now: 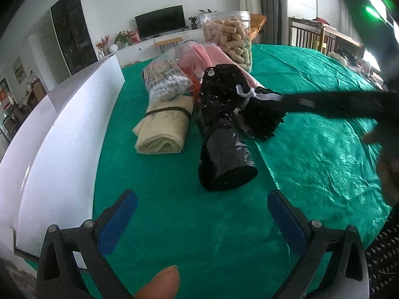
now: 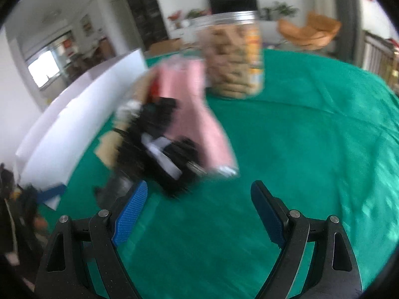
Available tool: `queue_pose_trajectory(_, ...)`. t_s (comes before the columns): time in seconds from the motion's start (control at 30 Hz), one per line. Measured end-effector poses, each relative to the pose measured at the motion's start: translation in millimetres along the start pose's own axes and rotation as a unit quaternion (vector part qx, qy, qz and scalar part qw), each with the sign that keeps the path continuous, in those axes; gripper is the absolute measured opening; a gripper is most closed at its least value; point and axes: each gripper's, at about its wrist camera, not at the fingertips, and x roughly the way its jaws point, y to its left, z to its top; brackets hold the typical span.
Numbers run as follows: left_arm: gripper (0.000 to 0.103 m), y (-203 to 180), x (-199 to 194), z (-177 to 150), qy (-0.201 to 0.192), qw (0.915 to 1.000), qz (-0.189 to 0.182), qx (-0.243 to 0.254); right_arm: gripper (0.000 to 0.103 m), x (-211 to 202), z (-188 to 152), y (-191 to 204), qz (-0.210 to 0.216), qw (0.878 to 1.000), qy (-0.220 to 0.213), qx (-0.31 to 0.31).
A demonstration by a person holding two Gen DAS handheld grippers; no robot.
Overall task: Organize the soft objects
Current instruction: 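Grasp the black lace garment with the right tool and set it aside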
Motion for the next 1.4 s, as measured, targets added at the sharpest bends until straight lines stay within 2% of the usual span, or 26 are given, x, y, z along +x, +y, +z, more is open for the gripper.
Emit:
queue_pose_trajectory(0.07, 0.103, 3.3, -0.8, -0.1, 0.000, 1.0000, 0.004, -0.004, 0.087, 26.6, 15.1, 17.2, 0.009, 0.999, 0.029, -0.020)
queue_pose_trajectory(0.13, 0.103, 6.5, -1.0, -0.8, 0.001, 0.9999, 0.005, -0.009, 0.087, 54.5, 21.8, 30.4, -0.009, 0.996, 0.067, -0.050)
queue_pose_trajectory(0.2, 0.103, 8.0, -0.6, -1.5, 0.003, 0.9999, 0.008, -0.011, 0.087, 66.0, 29.3, 31.0, -0.001, 0.997, 0.061, -0.050)
queue_pose_trajectory(0.3, 0.103, 7.9, 1.6, -3.3, 0.009, 0.9998, 0.012, -0.010, 0.087, 90.9, 41.7, 16.6, -0.063, 0.994, 0.081, -0.036)
queue_pose_trajectory(0.4, 0.103, 8.3, 3.5, -4.0, 0.013, 0.9998, 0.013, -0.009, 0.087, 96.4, 47.8, -21.5, -0.134, 0.988, 0.079, 0.003)
queue_pose_trajectory(0.47, 0.103, 9.3, 5.5, -3.5, 0.014, 0.9998, 0.012, -0.012, 0.087, 90.9, 45.5, -53.0, -0.155, 0.984, 0.076, 0.048)
queue_pose_trajectory(0.5, 0.103, 9.7, 7.4, -2.6, 0.016, 0.9997, 0.011, -0.013, 0.087, 82.0, 42.7, -73.6, -0.173, 0.981, 0.059, 0.069)
queue_pose_trajectory(0.6, 0.103, 10.0, 12.2, 1.2, 0.019, 0.9996, 0.007, -0.019, 0.087, 63.0, 34.8, -122.3, -0.224, 0.963, 0.058, 0.135)
queue_pose_trajectory(0.63, 0.103, 10.2, 13.4, 2.8, 0.019, 0.9996, 0.004, -0.023, 0.087, 47.5, 28.3, -141.0, -0.226, 0.959, 0.043, 0.167)
queue_pose_trajectory(0.7, 0.103, 9.5, 15.1, 5.5, 0.018, 0.9995, -0.001, -0.027, 0.087, 24.6, 18.4, -154.6, -0.205, 0.961, 0.023, 0.183)
queue_pose_trajectory(0.9, 0.103, 9.0, 21.7, 11.7, 0.023, 0.9993, -0.005, -0.031, 0.087, -23.2, -17.6, -147.5, -0.159, 0.972, -0.001, 0.172)
queue_pose_trajectory(1.17, 0.103, 19.6, 9.6, 12.2, 0.023, 0.9991, -0.001, -0.036, 0.087, -42.5, -59.5, -125.0, -0.139, 0.972, -0.015, 0.191)
queue_pose_trajectory(1.33, 0.103, 28.2, 15.2, 23.3, 0.031, 0.9979, -0.011, -0.057, 0.087, -39.8, -72.1, -91.3, -0.117, 0.981, -0.004, 0.154)
queue_pose_trajectory(1.4, 0.103, 28.2, 16.2, 33.5, 0.027, 0.9981, -0.013, -0.054, 0.088, -34.6, -73.9, -83.8, -0.133, 0.982, 0.003, 0.134)
